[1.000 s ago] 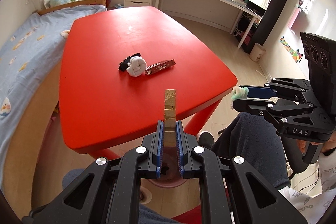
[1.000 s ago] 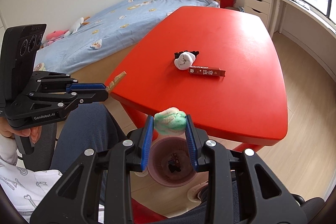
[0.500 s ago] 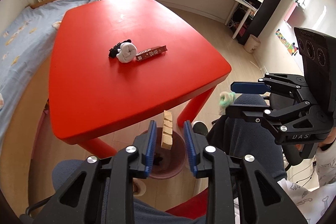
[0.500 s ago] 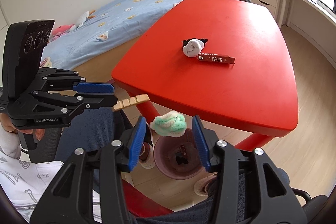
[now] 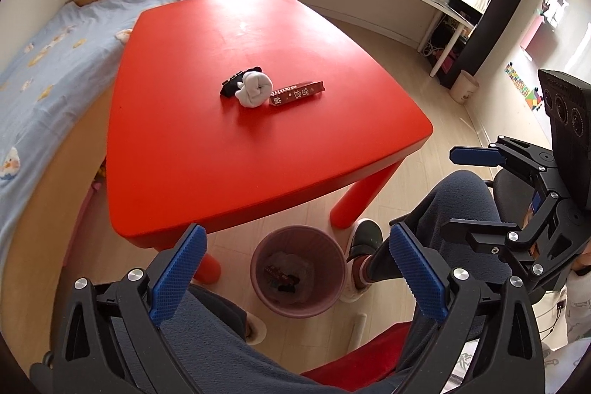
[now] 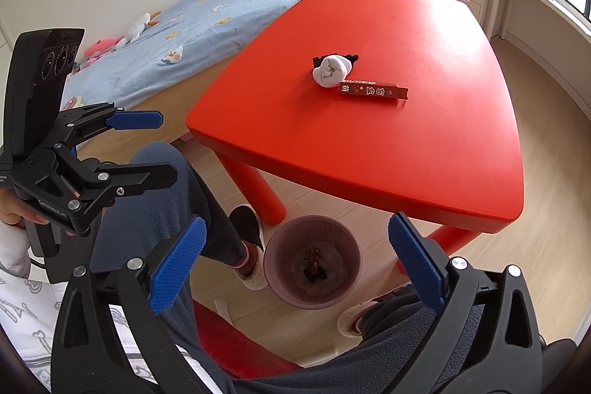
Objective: Collect trash
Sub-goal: 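Move both tools back over the sock and red box on the table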
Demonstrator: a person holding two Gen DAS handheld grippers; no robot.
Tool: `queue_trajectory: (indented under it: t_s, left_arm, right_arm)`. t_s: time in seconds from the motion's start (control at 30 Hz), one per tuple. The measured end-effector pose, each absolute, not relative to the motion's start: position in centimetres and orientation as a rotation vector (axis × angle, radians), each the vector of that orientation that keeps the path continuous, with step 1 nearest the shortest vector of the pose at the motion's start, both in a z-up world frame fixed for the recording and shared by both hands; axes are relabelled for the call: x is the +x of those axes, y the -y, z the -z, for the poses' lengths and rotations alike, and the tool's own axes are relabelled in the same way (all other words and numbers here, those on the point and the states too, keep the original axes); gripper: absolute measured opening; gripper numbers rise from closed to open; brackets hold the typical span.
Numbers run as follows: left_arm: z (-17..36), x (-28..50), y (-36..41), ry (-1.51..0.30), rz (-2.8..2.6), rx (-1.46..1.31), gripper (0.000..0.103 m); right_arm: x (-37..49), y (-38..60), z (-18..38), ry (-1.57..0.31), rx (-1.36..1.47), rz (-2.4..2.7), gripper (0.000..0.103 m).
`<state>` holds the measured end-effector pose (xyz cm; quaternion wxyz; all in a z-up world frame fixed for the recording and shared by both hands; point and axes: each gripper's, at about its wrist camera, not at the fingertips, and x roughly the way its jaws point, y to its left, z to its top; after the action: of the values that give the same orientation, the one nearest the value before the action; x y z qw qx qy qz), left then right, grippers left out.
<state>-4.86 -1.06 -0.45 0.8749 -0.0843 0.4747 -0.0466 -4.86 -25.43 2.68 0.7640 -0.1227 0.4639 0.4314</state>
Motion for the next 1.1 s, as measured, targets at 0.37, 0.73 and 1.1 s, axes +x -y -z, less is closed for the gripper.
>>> queue_trajectory:
  t_s: [0.37,0.73,1.1]
  left_arm:
    - [0.7,-4.5,0.7,-0.998,0.098,-0.195,0.095]
    - [0.0,-2.9,-1.0,-0.985,0.076,-0.236,0.095]
    - [-1.3,0.9,-2.1,-0.978,0.076,-0.242,0.095]
  right_arm:
    - [-4.5,25.4,-2.5,-1.015,-0.258,-0.949,0.098]
    - [-2.7,25.1,-3.4,-0.988,-0.283,-0.961,0.098]
    - [0.8,22.9,-5.4,-0.931,-0.4,-1.032,0.098]
